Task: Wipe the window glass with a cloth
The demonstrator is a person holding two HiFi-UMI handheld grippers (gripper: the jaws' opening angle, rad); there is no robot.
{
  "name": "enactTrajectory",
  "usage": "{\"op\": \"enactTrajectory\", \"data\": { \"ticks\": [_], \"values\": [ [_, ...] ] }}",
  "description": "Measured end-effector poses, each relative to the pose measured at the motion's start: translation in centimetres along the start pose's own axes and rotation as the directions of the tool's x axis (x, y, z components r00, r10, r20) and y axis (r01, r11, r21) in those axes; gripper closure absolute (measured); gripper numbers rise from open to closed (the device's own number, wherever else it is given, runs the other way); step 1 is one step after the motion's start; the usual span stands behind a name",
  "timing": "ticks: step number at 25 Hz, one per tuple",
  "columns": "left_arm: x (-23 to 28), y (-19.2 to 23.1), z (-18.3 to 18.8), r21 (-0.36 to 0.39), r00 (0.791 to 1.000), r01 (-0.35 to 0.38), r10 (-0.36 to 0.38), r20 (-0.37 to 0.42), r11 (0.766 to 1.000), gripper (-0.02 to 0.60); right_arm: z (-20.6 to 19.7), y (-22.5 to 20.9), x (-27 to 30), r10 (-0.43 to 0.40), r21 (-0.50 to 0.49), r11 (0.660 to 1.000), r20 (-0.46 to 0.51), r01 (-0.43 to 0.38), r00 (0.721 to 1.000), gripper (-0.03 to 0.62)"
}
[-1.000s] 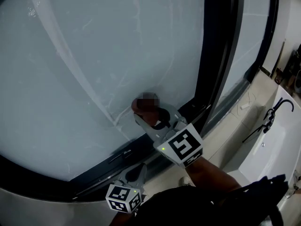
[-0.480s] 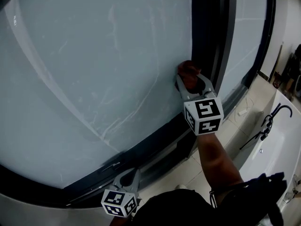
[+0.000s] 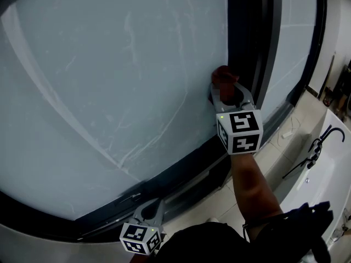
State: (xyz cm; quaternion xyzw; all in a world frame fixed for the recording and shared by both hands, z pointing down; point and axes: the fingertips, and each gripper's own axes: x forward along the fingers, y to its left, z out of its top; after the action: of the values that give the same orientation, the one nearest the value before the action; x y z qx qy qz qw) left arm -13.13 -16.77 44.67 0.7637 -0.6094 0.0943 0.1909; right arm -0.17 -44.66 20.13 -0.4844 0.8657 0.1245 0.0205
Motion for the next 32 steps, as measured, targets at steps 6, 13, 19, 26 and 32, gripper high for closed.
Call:
{"op": "enactTrajectory", "data": {
  "ticks": [6, 13, 19, 26, 32],
  "values": [
    [-0.2, 0.2, -0.1, -0.009, 1.000, 0.008, -0.008, 0.004, 1.000, 0.565, 0.6, 2.1, -0.5, 0.029, -0.002, 1.000, 0.002, -0.029, 1.000, 0.488],
    [-1.2, 0.3, -0.7, -0.010, 1.000, 0.019, -0.019, 0.004, 1.000, 0.565, 1.6, 4.9, -1.3, 0.061, 0.033, 0.998, 0.023, -0.062, 0.998, 0.488],
    [-2.6, 1.1, -1.4, -0.020, 1.000, 0.014, -0.014, 0.005, 1.000, 0.565, 2.7, 7.8, -2.0, 0.080, 0.039, 0.996, 0.047, -0.082, 0.996, 0.488],
    [-4.4, 2.0, -2.0, -0.020, 1.000, 0.008, -0.008, 0.011, 1.000, 0.565, 3.6, 10.7, -2.8, 0.103, 0.047, 0.993, 0.063, -0.106, 0.993, 0.488],
    [-6.1, 3.0, -2.4, -0.021, 1.000, -0.001, 0.001, 0.011, 1.000, 0.565, 4.6, 13.8, -3.5, 0.132, 0.044, 0.990, 0.079, -0.136, 0.988, 0.488]
  ]
}}
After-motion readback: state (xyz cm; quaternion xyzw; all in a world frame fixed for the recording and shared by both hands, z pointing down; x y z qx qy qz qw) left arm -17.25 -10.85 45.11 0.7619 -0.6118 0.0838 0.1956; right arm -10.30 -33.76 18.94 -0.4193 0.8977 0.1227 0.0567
